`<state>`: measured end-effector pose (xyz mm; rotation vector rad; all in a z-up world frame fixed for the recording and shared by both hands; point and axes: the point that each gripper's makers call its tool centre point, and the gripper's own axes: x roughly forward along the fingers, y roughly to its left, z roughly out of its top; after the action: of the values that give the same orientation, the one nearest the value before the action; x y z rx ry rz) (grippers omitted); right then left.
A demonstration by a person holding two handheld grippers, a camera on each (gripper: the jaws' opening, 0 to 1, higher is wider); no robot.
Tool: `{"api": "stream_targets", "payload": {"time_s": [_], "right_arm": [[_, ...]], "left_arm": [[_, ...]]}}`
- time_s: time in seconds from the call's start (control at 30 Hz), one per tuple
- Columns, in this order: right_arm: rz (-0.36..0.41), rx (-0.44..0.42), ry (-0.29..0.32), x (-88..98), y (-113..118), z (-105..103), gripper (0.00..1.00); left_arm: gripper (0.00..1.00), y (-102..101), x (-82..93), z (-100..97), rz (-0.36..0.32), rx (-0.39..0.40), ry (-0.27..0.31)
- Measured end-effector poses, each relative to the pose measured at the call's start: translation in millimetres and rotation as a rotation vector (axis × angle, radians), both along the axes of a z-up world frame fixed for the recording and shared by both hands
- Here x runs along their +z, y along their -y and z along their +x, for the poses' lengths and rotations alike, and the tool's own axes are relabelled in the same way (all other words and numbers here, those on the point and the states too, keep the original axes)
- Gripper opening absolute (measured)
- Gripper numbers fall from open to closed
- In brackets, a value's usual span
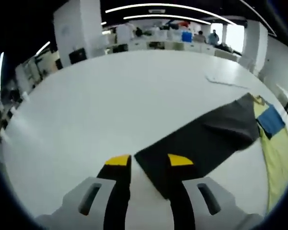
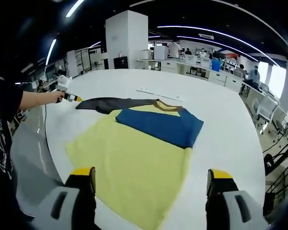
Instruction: Fold the garment on the visible template until the final outline fits inside the template.
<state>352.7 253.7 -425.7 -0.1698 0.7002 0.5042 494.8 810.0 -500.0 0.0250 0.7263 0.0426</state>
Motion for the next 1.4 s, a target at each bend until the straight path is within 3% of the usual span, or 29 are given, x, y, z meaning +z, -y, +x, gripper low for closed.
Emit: {"api": "stream_targets", "payload": {"time_s": [0.23, 0.37, 0.83, 1.23, 1.4], "right_arm": [[0.015, 0.009, 0.007, 0.8, -5, 0, 0.97], [0.019, 0.01, 0.007, 1.9, -4, -1, 0.99], [0.039, -0.018, -0.004, 0.8, 1, -9, 0.99], [0.033, -0.032, -0.016, -1.3, 3, -12, 0.99], [0.033, -0.03, -0.024, -2.5, 4, -13, 0.99]], "left_arm": [[0.27, 10, -2.0, -11.4, -0.04, 0.009, -0.01], [0.27, 14, -8.8, -21.2, -0.104, 0.09, -0.025], [0.18, 14, -30.7, -36.2, -0.095, 0.151, -0.084], [0.04, 12, -31.2, -31.5, -0.117, 0.183, -0.083], [0.01, 2, -29.0, -29.5, -0.085, 0.17, -0.089]]}}
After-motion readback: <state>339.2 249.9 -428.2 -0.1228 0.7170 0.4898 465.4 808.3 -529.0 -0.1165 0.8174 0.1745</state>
